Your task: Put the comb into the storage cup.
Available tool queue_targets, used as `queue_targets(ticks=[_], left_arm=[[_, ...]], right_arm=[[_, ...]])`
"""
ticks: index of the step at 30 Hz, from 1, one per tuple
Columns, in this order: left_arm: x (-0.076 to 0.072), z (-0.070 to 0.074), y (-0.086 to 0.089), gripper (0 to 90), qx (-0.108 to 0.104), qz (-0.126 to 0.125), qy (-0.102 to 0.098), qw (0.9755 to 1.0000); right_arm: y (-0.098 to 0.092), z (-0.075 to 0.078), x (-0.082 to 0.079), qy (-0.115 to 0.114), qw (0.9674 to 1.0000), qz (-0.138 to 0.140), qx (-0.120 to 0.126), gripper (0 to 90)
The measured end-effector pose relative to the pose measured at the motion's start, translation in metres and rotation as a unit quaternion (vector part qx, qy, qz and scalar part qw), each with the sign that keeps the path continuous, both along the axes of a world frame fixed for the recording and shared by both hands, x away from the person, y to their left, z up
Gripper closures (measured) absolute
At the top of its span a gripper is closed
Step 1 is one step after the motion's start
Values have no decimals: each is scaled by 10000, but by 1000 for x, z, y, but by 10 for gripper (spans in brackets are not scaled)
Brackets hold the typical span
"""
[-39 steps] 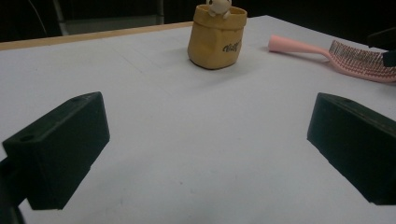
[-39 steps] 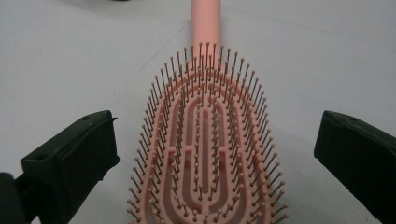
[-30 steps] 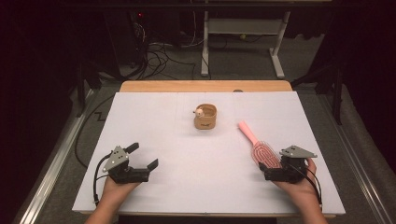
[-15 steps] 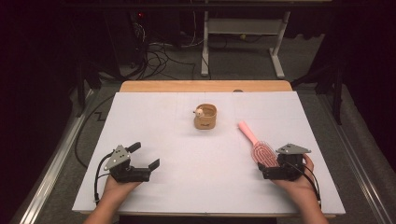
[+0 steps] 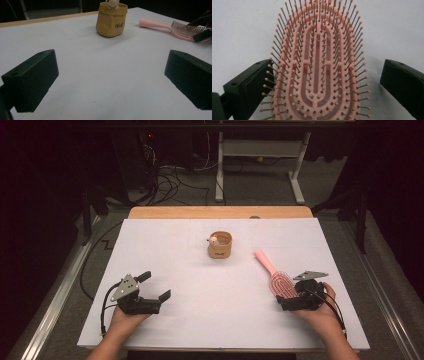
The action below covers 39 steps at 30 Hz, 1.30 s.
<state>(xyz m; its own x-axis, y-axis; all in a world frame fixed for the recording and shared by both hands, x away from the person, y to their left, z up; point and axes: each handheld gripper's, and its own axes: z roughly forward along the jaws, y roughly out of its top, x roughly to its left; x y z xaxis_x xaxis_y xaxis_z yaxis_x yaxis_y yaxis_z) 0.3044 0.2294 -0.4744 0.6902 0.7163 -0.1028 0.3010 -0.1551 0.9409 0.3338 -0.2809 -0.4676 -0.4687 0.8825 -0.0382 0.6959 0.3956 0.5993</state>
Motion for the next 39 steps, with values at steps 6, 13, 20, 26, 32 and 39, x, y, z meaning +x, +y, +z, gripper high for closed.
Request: queue_targets(ticks=[6,13,20,26,32,39], left_arm=[[-1,-1,-2,0,43,8,22,10000],[-1,-1,-2,0,70,27,33,10000],[-1,-1,-2,0,56,30,45,10000],[-1,-1,-3,0,83,-10,25,10000],[-1,-1,-3,0,91,-9,43,9999],[-1,-2,-4,0,84,-19,30,10000]], right_arm=[[5,5,0,73,9999,120,-54,2],[10,13,4,219,9992,248,-241,2],[12,14,8,407,9984,258,-308,2],[16,14,11,589,9969,284,-448,2],[19,14,15,819,9941,352,-620,4],[18,19,19,1079,9903,405,-774,19]])
